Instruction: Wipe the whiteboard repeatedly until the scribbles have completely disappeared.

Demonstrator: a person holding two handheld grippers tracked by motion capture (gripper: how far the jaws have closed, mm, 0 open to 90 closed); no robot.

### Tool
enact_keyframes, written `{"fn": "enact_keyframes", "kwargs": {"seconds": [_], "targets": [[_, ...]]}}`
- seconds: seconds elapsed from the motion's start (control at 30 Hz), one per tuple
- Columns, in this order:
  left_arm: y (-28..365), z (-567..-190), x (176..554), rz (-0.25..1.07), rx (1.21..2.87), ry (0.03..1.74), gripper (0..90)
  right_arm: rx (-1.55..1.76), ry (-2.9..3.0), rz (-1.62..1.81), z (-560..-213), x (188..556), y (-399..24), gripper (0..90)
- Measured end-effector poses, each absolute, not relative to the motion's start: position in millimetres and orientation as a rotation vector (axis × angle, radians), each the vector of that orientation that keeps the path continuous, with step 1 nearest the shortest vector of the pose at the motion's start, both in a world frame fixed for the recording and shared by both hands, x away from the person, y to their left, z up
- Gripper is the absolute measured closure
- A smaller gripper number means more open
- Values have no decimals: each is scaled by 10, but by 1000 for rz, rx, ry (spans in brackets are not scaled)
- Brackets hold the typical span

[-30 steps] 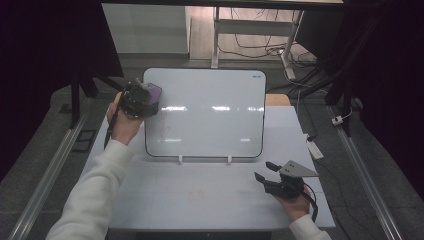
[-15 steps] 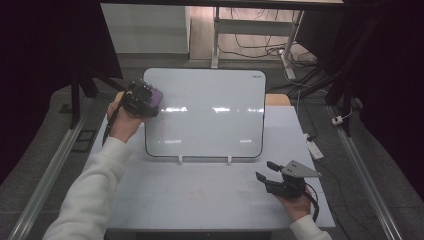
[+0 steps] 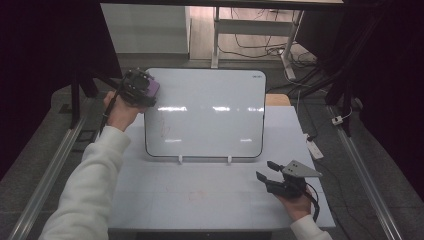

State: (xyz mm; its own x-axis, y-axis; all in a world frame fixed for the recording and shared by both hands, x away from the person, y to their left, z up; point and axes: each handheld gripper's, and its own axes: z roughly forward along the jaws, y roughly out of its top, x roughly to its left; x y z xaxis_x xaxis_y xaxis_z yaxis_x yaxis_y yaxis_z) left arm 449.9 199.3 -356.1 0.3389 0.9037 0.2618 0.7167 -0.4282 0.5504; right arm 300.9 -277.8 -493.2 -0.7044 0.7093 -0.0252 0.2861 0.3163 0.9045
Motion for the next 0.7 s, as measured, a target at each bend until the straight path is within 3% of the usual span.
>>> {"fn": "enact_keyframes", "kwargs": {"seconds": [0.7], "targets": [[1908, -3755, 4384, 686, 2325, 1368, 412, 876, 2163, 1361, -4924, 3005, -2776, 380]]}}
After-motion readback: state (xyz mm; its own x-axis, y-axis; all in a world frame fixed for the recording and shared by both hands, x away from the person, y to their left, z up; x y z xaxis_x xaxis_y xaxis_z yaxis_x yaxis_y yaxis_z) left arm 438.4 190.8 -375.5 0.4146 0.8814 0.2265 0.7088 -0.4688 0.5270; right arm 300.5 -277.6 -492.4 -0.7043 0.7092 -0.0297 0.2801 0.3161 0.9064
